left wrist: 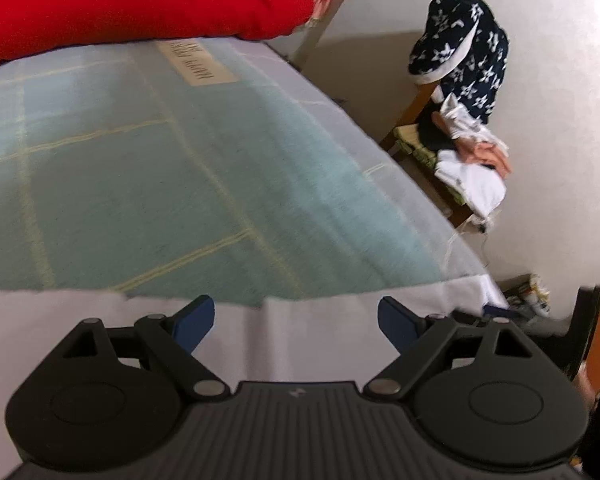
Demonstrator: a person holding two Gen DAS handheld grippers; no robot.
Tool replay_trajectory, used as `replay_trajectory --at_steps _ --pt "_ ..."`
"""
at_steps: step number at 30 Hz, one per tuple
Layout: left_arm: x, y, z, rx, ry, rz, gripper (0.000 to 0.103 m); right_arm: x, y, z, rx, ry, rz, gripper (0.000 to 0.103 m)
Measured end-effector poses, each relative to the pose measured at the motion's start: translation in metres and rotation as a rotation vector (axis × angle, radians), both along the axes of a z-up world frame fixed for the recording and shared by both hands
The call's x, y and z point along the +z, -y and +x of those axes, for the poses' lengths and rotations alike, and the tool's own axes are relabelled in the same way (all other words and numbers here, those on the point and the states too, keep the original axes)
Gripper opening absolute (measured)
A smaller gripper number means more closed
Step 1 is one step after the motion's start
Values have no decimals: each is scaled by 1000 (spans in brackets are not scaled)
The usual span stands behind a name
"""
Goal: Fold clothes
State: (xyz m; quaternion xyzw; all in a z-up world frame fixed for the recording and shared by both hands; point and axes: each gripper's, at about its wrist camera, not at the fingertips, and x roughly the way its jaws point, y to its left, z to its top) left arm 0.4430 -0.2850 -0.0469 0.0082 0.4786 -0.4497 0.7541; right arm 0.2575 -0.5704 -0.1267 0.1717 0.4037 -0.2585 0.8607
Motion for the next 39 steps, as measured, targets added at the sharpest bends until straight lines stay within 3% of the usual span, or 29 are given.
replay_trajectory --at_steps 5,9,11,14,18,26,28,31,34,39 --pt "7 -13 -8 3 31 27 88 15 7 -2 -37 -43 -11 103" --pt "13 -25 -14 10 61 42 89 28 -15 5 52 -11 -6 103" --pt "14 -31 -17 14 72 59 89 19 -26 7 95 -53 -3 103" --pt "17 -42 -21 17 103 98 88 5 -21 -7 70 -70 21 103" --pt "18 -59 -27 27 152 160 89 16 -9 -16 -31 -95 40 103" --pt "19 -93 -43 49 234 281 89 42 -93 35 303 -5 91 103" --pt "19 -104 -45 58 237 301 89 35 -117 48 387 -5 108 103" --pt "18 -121 -49 71 236 329 89 23 -146 61 490 -67 38 103" --pt "17 -138 -53 85 235 356 89 15 -149 58 509 -135 -33 103" --pt "15 -166 -60 107 233 402 89 34 -145 50 437 -175 12 103"
